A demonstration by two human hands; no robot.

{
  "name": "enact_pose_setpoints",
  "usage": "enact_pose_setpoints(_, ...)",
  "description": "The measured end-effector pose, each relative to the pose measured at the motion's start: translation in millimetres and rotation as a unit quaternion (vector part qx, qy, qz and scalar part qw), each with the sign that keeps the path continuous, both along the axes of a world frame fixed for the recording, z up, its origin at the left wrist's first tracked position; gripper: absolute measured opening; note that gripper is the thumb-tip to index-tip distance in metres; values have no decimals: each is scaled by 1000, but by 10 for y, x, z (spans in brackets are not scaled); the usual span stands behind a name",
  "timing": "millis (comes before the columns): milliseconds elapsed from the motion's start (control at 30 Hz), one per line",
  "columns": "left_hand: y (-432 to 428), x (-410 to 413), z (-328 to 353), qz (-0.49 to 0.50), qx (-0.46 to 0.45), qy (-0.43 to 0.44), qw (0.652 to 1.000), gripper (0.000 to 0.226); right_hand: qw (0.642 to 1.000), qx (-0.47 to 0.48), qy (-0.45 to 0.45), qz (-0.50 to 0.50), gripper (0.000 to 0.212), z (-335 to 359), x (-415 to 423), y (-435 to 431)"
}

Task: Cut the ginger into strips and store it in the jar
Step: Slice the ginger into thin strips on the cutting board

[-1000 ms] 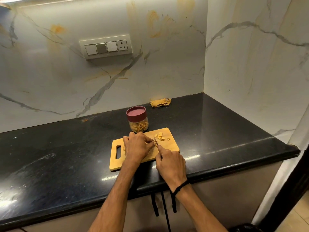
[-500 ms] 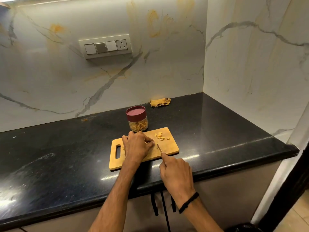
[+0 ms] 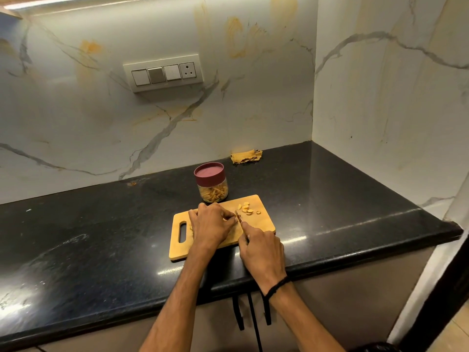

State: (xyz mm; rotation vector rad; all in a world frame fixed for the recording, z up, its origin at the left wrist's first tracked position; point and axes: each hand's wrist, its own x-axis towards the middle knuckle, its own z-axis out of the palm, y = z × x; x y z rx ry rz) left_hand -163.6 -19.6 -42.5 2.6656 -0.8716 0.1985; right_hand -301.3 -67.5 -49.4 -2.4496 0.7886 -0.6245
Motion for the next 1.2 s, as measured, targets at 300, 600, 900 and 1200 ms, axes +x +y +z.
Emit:
enact_pose_setpoints(300, 4, 19, -1, 4, -5, 11, 1000, 24, 999, 4, -4, -45, 45, -36, -13, -14)
enact_pose_setpoints(600, -11, 27, 6, 7, 2, 18, 1000, 23, 1000, 5, -26, -17, 42, -69, -61, -62)
enact_pose_setpoints(900, -22, 22, 21, 6, 14, 7, 1000, 21, 999, 3, -37, 2, 40, -36, -22, -16)
enact_pose_setpoints(1200, -41, 52, 18, 12, 25, -5, 1000, 21, 997, -57, 49, 4, 34, 17, 76, 0)
